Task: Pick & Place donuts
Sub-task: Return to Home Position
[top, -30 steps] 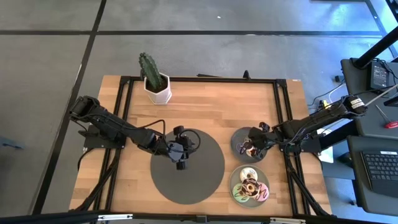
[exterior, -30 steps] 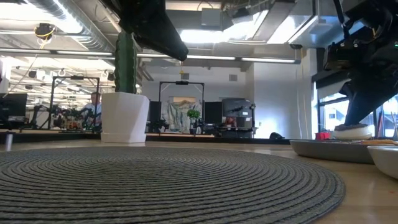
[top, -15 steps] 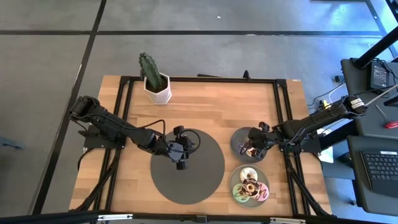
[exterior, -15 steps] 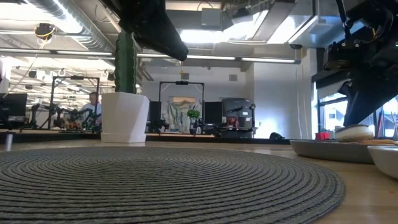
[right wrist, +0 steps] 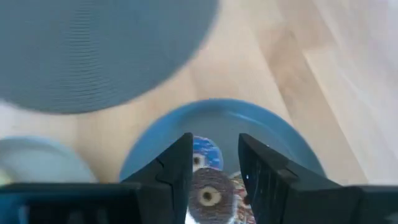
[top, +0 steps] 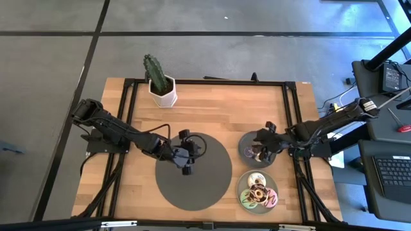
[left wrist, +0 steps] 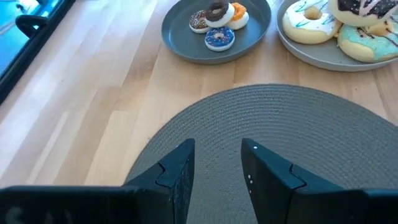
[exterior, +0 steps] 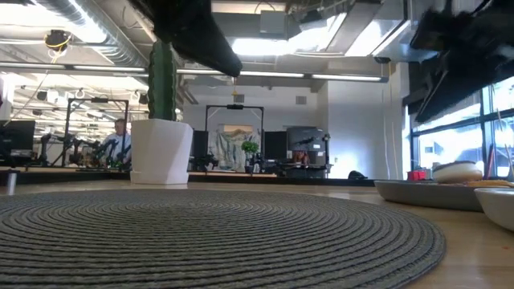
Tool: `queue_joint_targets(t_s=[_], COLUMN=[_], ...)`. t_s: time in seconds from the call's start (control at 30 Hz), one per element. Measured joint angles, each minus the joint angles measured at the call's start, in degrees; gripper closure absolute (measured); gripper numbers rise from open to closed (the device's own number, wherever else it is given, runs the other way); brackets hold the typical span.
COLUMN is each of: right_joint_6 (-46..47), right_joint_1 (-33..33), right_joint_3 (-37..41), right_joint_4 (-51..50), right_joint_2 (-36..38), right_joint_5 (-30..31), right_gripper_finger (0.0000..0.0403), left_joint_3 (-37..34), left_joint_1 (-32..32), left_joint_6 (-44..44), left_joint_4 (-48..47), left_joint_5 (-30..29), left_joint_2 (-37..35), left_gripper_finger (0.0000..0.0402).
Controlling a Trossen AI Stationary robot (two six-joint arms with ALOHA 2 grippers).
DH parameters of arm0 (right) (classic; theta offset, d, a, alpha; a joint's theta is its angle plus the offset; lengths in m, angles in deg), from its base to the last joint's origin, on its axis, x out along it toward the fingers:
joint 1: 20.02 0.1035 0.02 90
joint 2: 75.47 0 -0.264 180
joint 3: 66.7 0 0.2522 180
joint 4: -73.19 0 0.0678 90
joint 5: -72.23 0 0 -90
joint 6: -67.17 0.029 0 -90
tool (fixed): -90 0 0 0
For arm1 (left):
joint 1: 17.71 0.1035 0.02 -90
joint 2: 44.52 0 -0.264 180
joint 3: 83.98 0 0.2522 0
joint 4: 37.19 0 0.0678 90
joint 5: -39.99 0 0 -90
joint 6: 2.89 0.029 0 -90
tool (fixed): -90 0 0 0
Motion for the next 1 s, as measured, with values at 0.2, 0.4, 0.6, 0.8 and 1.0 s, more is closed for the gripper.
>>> queue_joint_targets(t_s=[0.2, 0.4, 0.6, 0.8, 1.0], right_joint_6=[-1.5, -4.8, -6.0, -7.5, -13.0], right_joint_1=[4.1, 6.9, 8.3, 8.6, 8.6], right_joint_3=[3.7, 9.5, 16.2, 19.6, 19.6], right_joint_4=[4.8, 14.5, 18.0, 18.1, 14.7], right_joint_2=[9.1, 18.8, 28.0, 37.0, 44.4], right_joint_5=[1.0, 1.1, 1.6, 4.1, 4.5], right_gripper_finger=[0.0272, 0.0272, 0.0272, 0.0272, 0.0272], left_joint_3=[-8.7, -20.4, -33.1, -42.1, -47.5], left_joint_1=[-0.6, 0.2, 1.5, 1.8, 2.8], left_joint_6=[-0.9, 2.6, 4.5, 4.6, -2.3], left_joint_4=[9.4, 23.4, 32.8, 30.6, 30.2], left_joint_5=[-5.2, 1.5, 1.7, -6.9, -6.5], left_joint_2=[-5.1, -15.9, -28.8, -39.7, -47.3], left_gripper_finger=[0.0274, 0.0274, 0.0274, 0.0274, 0.0274])
